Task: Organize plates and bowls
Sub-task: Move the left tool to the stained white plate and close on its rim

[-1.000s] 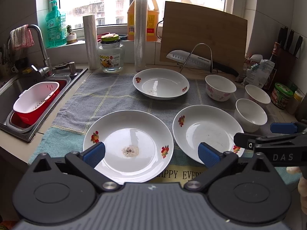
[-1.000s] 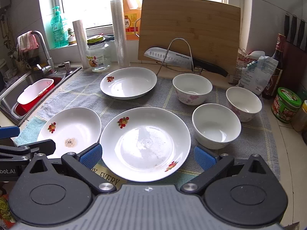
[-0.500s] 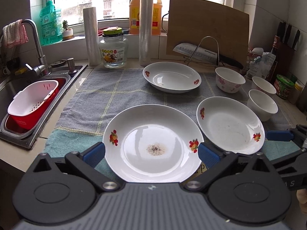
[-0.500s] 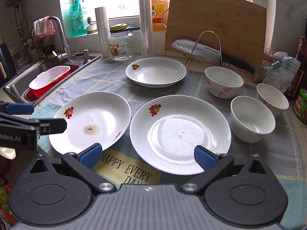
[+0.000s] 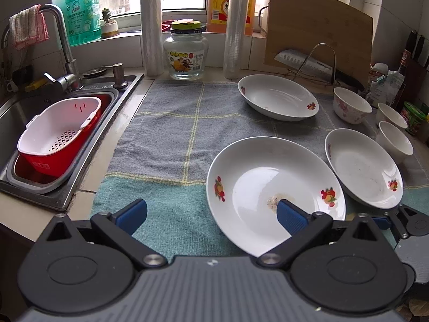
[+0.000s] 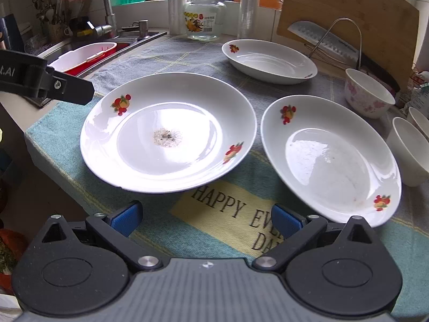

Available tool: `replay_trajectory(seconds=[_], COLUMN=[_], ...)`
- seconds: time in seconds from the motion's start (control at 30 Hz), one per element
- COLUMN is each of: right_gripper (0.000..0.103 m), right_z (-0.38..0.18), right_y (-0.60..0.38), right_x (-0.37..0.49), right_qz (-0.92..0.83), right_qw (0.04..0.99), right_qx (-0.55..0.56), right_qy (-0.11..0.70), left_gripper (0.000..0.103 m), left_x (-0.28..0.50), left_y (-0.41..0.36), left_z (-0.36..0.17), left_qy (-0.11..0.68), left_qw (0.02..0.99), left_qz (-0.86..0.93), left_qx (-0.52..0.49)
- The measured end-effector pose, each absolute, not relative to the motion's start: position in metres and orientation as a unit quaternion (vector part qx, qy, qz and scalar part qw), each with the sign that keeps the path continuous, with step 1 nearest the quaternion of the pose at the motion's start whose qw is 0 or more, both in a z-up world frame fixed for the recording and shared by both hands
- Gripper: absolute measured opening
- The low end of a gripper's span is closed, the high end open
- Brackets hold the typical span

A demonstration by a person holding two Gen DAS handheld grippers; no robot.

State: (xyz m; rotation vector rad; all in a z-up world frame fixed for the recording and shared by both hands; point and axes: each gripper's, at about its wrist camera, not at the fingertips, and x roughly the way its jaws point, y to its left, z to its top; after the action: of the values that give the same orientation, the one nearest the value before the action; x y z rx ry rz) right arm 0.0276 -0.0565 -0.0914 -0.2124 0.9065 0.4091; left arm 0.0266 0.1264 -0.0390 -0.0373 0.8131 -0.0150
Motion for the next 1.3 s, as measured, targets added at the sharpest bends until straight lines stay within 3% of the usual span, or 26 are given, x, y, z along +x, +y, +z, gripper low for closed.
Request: replay_trajectory(seconds=[0.4,1.3], right_gripper=[0.103,0.103], right_z=[-0.101,-0.108], right_y=[-0.027,-0.037], right_x=[0.037,0.022], right_qz=[0.226,0.257], right_qw=[0.878,0.893], right_qx=[-0.11,-0.106], right_qy=[0.408,0.355], left_gripper=[0.102,0.102], left_x=[0.06,0.139], left_y=[0.154,0.125], left_z=[-0.047,-0.096], left_qy=[0.407,0.501], left_qw=[0.91,0.83], left_qz=[-0.083,-0.244], left_qx=[-0.005,0.029])
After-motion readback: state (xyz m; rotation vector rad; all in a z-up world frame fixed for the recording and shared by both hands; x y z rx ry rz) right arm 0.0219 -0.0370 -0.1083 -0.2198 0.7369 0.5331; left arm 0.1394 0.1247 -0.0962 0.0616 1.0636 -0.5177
